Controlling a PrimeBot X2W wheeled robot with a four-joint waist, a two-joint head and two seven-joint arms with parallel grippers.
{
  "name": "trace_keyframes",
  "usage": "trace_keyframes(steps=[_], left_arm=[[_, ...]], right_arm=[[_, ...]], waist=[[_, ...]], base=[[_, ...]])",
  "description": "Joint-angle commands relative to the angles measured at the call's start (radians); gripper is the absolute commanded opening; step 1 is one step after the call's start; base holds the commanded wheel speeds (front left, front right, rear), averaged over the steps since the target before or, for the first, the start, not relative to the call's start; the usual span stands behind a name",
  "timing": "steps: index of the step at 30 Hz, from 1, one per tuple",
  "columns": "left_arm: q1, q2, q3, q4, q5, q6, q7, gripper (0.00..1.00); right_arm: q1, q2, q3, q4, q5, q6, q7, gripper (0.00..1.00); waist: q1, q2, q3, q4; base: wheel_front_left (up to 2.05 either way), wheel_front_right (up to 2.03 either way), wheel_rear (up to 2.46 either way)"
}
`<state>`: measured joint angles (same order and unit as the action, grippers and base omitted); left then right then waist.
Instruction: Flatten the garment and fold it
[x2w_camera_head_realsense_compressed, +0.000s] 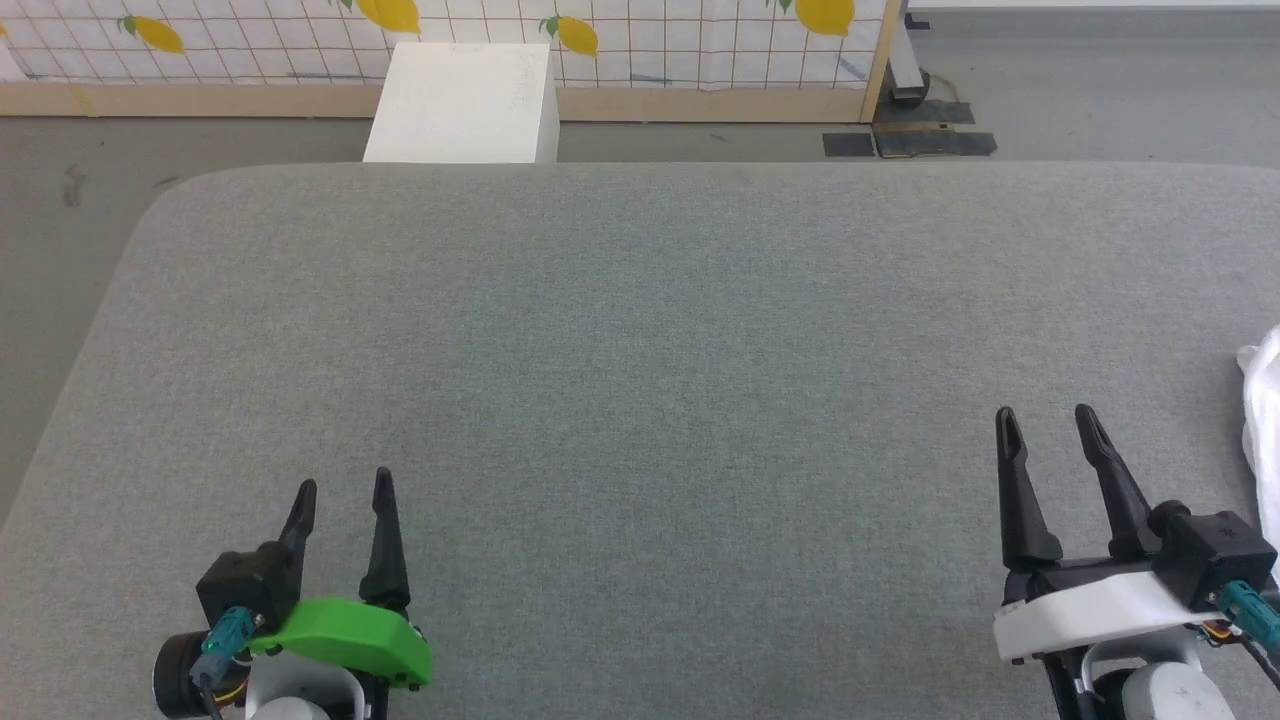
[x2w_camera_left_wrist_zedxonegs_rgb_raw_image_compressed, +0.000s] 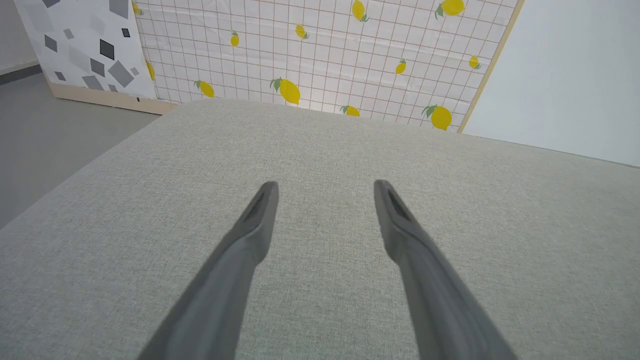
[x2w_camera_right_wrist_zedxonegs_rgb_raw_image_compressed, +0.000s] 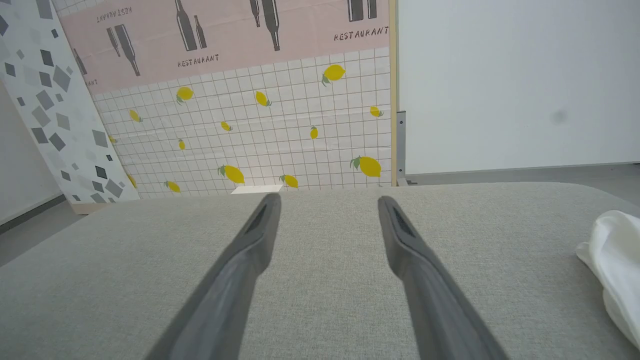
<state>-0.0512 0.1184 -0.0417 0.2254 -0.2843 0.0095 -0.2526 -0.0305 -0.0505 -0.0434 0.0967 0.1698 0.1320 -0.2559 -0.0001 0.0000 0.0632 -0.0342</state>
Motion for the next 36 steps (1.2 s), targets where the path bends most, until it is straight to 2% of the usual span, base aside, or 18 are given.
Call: trace_keyframes(steps=[1, 8, 9, 36], left_arm=[[0.009, -0.007, 0.001, 0.005, -0.004, -0.006, -0.008, 1.00], [-0.003, -0.003, 0.000, 0.000, 0.009, -0.012, -0.009, 1.00], [-0.001, -0.002, -0.001, 0.000, 0.005, -0.009, -0.001, 0.00], [0.008, -0.013, 0.006, -0.040, 0.053, -0.009, 0.046, 0.00]], right_arm=[[0.011, 0.000, 0.001, 0.004, 0.004, -0.001, -0.006, 1.00], [0.009, 0.000, 0.008, 0.010, 0.008, -0.001, -0.006, 1.00], [0.001, 0.000, 0.006, 0.008, 0.006, 0.000, 0.000, 0.00], [0.006, 0.000, 0.012, -0.010, -0.025, 0.000, 0.045, 0.00]], waist=[[0.0001, 0.0000, 0.001, 0.001], [0.0001, 0.0000, 0.004, 0.003], [0.0001, 0.0000, 0.004, 0.003], [0.0001, 0.0000, -0.008, 0.009]], base=[[0.00, 0.00, 0.00], [0.00, 0.00, 0.00], [0.00, 0.00, 0.00], [0.00, 0.00, 0.00]])
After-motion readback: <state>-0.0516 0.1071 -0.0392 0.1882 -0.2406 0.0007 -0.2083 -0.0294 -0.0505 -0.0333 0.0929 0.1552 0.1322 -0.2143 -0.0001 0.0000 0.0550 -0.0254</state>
